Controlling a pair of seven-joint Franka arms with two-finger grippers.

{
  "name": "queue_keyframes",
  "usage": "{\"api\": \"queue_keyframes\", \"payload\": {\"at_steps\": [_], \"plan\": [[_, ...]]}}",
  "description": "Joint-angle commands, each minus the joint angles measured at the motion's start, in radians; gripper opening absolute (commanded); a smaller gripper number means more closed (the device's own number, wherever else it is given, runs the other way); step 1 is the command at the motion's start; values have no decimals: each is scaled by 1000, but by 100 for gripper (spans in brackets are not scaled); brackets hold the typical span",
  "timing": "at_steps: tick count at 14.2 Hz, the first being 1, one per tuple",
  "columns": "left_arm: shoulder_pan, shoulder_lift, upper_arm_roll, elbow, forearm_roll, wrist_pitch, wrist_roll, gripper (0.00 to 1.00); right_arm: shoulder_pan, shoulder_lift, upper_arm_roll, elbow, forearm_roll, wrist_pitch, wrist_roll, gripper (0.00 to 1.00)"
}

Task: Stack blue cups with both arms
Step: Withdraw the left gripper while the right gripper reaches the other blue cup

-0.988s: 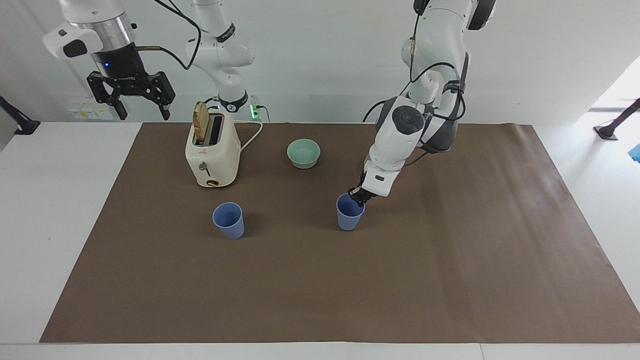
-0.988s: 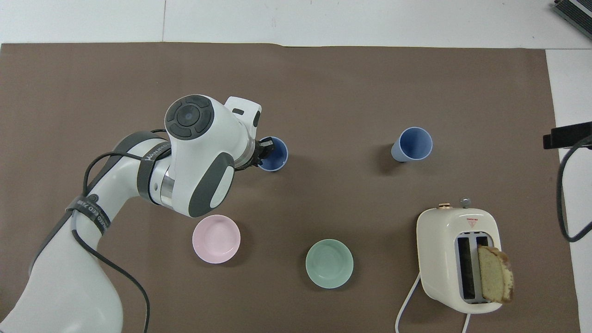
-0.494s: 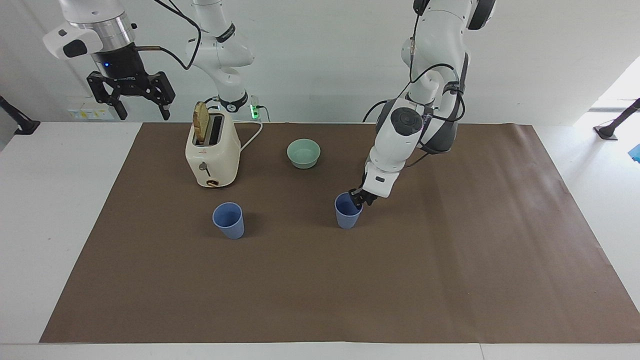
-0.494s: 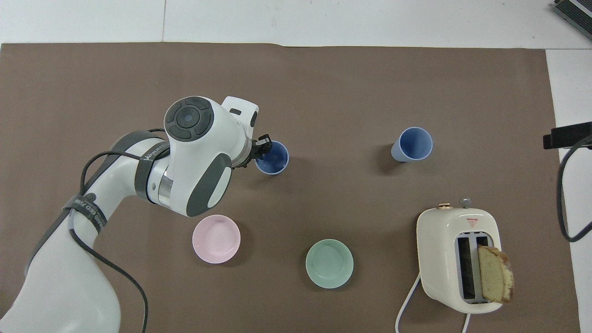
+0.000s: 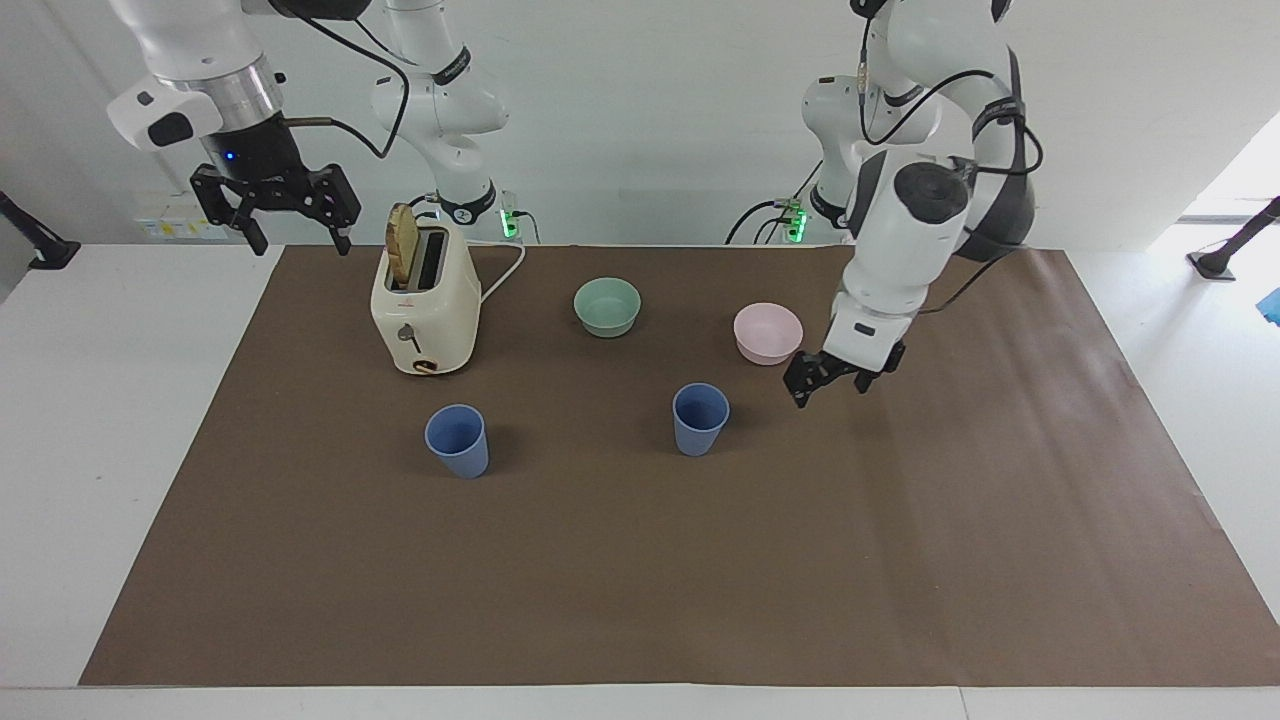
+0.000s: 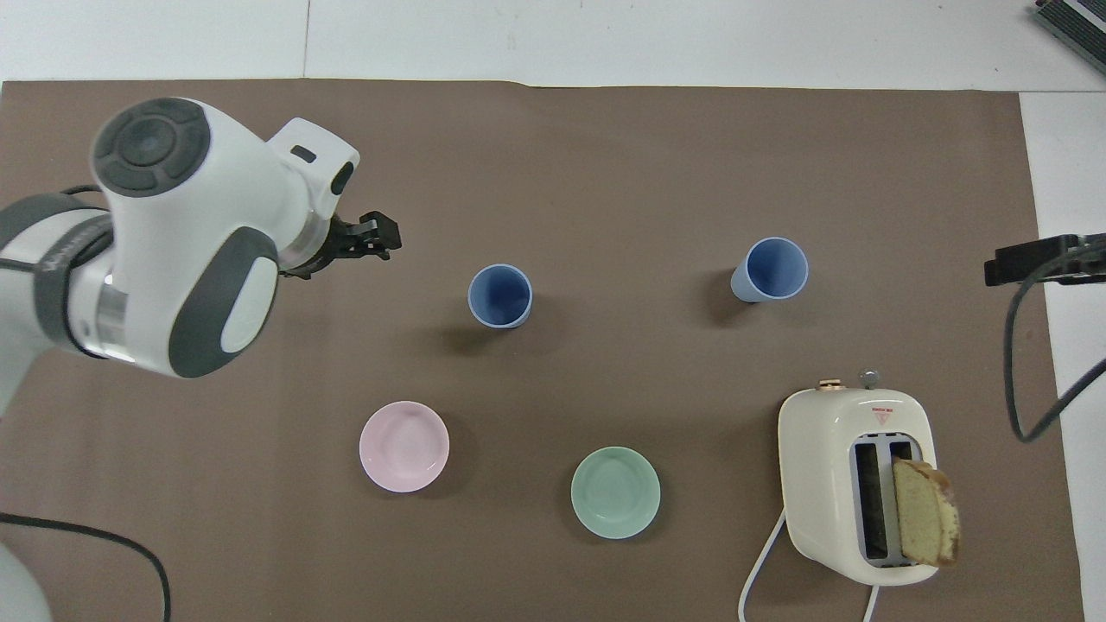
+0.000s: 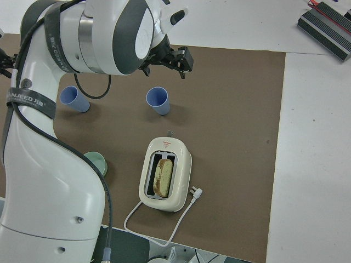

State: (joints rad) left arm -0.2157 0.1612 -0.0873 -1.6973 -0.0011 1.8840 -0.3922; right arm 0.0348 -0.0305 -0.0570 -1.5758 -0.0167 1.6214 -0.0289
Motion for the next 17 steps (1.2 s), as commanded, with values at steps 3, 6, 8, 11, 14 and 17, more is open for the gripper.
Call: {"api": "queue_keyframes", "payload": {"at_steps": [3, 6, 8, 11, 14, 17], "plan": [[108, -113, -6, -15, 12, -140, 286, 100, 4, -2, 5, -130, 11, 121, 0, 100], [147, -150, -5, -12, 12, -190, 409, 100, 17, 24, 5, -213, 41, 245, 12, 100], [159, -175, -3, 2, 15, -221, 426, 100, 26, 75, 5, -228, 63, 305, 12, 100], [183, -222, 12, 59, 16, -319, 484, 100, 40, 158, 5, -248, 64, 402, 12, 100], [211, -253, 20, 62, 12, -353, 559, 100, 63, 201, 5, -263, 66, 460, 14, 100], [211, -247, 14, 163, 6, -445, 550, 100, 66, 251, 5, -279, 66, 534, 14, 100]]}}
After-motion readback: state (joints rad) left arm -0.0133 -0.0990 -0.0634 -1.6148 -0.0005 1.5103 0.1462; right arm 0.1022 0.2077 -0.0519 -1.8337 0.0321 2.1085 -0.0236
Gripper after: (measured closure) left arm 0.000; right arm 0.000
